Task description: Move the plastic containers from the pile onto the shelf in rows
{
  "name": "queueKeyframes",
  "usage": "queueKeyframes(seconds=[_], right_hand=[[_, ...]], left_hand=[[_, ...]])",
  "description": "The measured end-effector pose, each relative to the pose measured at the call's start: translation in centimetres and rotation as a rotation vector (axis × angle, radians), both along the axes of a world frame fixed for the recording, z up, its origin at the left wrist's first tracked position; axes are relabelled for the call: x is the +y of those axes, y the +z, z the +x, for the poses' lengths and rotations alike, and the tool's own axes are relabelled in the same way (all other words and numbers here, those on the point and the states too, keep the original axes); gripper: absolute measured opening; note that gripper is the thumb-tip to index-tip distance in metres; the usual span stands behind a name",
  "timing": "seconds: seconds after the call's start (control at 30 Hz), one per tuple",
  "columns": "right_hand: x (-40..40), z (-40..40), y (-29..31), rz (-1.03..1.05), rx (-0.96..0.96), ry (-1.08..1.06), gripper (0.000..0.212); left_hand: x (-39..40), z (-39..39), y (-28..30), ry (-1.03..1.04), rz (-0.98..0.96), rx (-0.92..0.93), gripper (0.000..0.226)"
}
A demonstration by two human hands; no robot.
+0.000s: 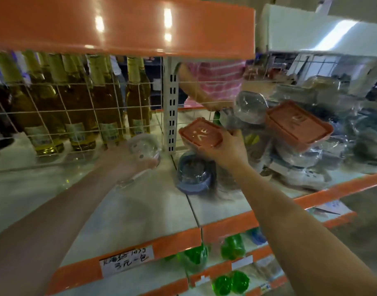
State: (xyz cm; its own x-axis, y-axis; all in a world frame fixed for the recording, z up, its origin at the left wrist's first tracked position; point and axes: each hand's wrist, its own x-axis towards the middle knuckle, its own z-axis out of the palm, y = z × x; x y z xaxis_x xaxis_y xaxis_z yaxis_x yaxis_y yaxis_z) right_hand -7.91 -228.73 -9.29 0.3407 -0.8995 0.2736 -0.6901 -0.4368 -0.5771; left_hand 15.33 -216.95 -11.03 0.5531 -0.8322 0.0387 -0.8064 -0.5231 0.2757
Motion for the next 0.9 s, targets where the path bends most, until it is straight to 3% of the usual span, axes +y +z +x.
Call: queueKeyframes(seconds=[0.23,0.33,0.43,0.57,0.67,0.77,0.9], right_hand=[[-2.8,3.4,-0.7,0.084,0.101,-0.003,0.106],[-3.0,3.4,0.1,0.082,0.156,0.063,0.096],[-3.6,1.9,1.0,0.046,0.198,0.145,0.067],[-4.3,-0.3,1.0,-0.032,0.064,0.103,0.051],[-3.8,-2.2,1.1,-0.056,0.006,0.122,0.035],[-2.9,-4.2,0.9,-0.093,0.007,0.151,0.034],[-1.3,-7.1,0.4,-0.114,0.001,0.180,0.034]], left_hand=[[-0.7,-0.2,0.5,0.028,0.066,-0.031,0.098],[-0.4,-1.1,0.6,0.014,0.039,-0.028,0.087],[-0.7,-2.1,0.7,0.086,-0.015,-0.003,0.108],[-1.3,-4.0,0.1,0.122,-0.076,0.048,0.140],[-1.1,-5.7,-0.3,0.108,-0.112,0.041,0.128],[-0.1,-8.5,-0.4,0.053,-0.168,0.079,0.104],[1.1,-13.2,-0.3,0.032,-0.194,0.164,0.096]])
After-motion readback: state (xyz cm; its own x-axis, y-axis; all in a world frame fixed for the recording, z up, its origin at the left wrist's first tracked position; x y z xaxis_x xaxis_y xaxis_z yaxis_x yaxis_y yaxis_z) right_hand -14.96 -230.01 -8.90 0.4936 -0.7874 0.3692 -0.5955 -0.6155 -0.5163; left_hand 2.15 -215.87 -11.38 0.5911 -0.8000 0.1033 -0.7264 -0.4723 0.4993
